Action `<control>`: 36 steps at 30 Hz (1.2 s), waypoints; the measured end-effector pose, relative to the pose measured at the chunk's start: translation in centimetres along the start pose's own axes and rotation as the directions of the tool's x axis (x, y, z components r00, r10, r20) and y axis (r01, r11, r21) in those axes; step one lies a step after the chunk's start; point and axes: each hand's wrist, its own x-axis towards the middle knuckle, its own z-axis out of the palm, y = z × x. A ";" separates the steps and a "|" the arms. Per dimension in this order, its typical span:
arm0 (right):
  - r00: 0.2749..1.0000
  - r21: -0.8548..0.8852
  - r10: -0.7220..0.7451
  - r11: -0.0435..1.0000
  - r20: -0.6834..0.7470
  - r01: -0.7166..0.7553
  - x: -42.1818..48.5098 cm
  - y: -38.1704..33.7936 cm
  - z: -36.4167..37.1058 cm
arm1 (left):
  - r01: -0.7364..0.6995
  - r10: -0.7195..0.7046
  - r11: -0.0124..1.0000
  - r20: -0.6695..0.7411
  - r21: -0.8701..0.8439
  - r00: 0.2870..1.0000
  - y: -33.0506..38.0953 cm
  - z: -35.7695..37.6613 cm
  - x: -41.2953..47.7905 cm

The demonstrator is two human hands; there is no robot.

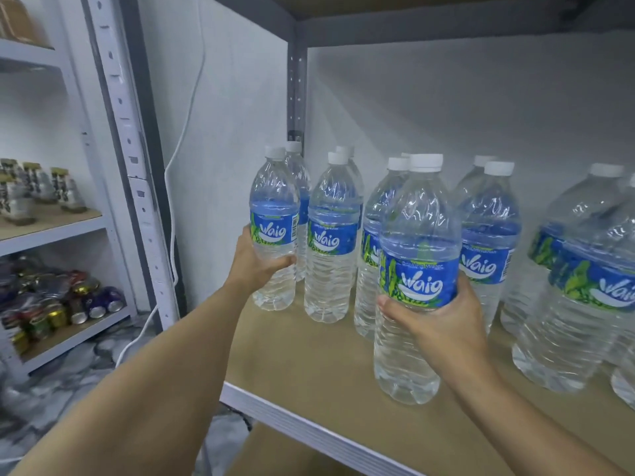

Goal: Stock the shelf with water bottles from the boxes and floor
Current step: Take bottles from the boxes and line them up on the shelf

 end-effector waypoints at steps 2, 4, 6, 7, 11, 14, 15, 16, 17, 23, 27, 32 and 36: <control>1.000 0.006 0.005 1.000 -0.010 -0.005 -0.2 0.2 0.0 | -0.008 0.008 1.000 0.003 0.008 1.000 -0.4 0.1 0.4; 1.000 0.013 0.009 1.000 -0.021 -0.009 -0.2 0.5 0.1 | -0.025 0.025 1.000 0.028 0.011 0.999 -0.6 0.1 0.7; 1.000 0.011 0.012 1.000 -0.025 -0.012 -0.2 0.6 0.2 | -0.035 0.034 0.999 0.044 0.018 0.998 -0.8 -0.1 0.9; 1.000 0.010 0.015 1.000 -0.027 -0.014 -0.3 0.5 0.3 | -0.036 0.035 0.999 0.050 0.027 0.998 -1.0 -0.2 0.9; 1.000 0.020 0.016 1.000 -0.021 -0.016 -0.4 0.3 0.5 | -0.015 0.011 0.998 0.069 0.060 0.998 -1.1 -0.3 1.2; 1.000 0.030 0.001 1.000 -0.016 0.000 -0.5 0.3 0.8 | -0.016 0.010 0.997 0.079 0.070 0.997 -1.1 -0.2 1.3; 1.000 0.030 -0.003 1.000 -0.015 0.004 -0.6 0.3 0.8 | -0.010 0.003 0.997 0.085 0.072 0.996 -1.1 -0.3 1.4; 1.000 0.029 -0.005 1.000 -0.018 0.006 -0.6 0.3 0.8 | -0.004 -0.003 0.998 0.089 0.070 0.996 -1.1 -0.3 1.4; 1.000 0.028 -0.008 1.000 -0.022 0.009 -0.7 0.3 0.8 | 0.004 -0.010 0.998 0.092 0.067 0.996 -1.1 -0.3 1.5; 0.998 0.018 -0.010 1.000 -0.058 0.011 -0.6 0.3 0.8 | 0.037 -0.046 0.997 0.122 0.068 0.991 -0.9 -0.7 1.4; 0.997 -0.001 -0.002 1.000 -0.071 0.002 -0.5 0.3 0.5 | 0.077 -0.085 0.995 0.146 0.061 0.986 -0.4 -0.8 1.2; 0.998 -0.010 -0.020 1.000 -0.063 0.019 -0.8 0.2 -0.1 | 0.165 -0.174 0.985 0.234 0.058 0.957 0.7 -1.3 0.7; 0.999 0.009 -0.004 1.000 -0.048 0.005 -1.0 0.2 -1.3 | 0.283 -0.269 0.955 0.138 -0.089 0.953 2.2 -1.9 -2.1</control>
